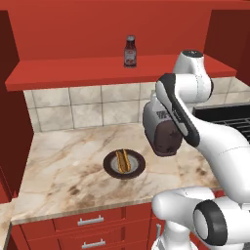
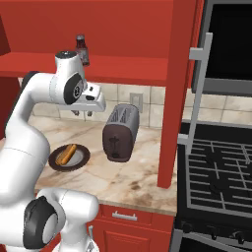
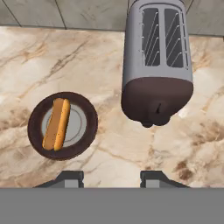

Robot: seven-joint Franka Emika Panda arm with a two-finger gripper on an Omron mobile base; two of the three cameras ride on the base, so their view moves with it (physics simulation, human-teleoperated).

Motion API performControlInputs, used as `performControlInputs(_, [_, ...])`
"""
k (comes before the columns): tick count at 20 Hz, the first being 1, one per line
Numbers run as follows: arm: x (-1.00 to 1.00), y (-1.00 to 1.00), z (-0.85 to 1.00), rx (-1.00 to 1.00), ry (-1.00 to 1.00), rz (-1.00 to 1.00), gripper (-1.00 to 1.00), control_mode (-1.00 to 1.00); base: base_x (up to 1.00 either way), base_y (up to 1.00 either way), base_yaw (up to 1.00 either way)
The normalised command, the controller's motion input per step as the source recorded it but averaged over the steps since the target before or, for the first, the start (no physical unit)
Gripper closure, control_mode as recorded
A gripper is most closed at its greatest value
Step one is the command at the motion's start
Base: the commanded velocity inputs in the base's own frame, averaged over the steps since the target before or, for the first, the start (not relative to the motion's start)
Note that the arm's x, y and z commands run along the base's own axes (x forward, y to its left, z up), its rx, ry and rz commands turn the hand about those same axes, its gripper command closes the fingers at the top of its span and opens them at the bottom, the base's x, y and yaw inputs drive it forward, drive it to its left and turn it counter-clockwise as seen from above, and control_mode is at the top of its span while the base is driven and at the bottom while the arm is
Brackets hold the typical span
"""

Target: Move the hot dog bun to the plate on the dining table and place the condiment next to that plate. Then navigate to the fridge and take the sausage and place it on the plate as well.

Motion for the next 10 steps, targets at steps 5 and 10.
performControlInputs(5, [-0.05,-0.04,-0.06,-0.01,0.03,-0.05,-1.0,-1.0,0.0,0.0,0.0])
performControlInputs(10, [-0.44,0.78,-0.59,-0.09,-0.04,-0.27,-1.0,-1.0,0.0,0.0,0.0])
